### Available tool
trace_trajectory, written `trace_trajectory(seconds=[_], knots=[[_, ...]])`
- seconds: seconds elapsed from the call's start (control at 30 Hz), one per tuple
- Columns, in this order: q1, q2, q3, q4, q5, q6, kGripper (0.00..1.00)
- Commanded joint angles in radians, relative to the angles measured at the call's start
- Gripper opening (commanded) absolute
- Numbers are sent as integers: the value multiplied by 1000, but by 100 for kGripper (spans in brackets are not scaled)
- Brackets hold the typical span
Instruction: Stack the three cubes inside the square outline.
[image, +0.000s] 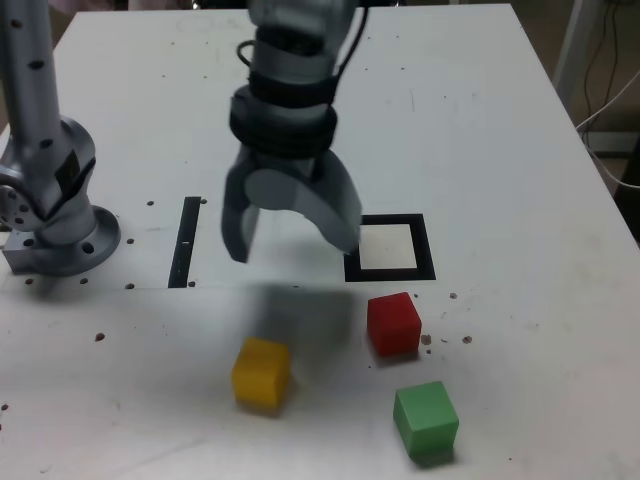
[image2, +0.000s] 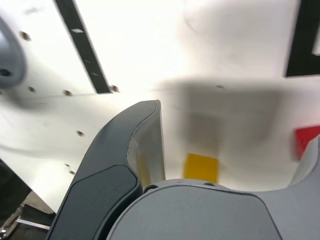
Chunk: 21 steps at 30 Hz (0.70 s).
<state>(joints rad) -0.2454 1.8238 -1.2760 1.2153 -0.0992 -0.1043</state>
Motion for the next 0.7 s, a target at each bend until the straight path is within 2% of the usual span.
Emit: trace_trajectory(seconds=[0.0,0.3,0.47,0.67], knots=[[-12,29,-40,-8,-8,-4,99],[-66,127,-155,1,-50,-125,99],[-88,166,-203,8,-51,-214,99],[-92,211,-234,-2,-43,-256,99]])
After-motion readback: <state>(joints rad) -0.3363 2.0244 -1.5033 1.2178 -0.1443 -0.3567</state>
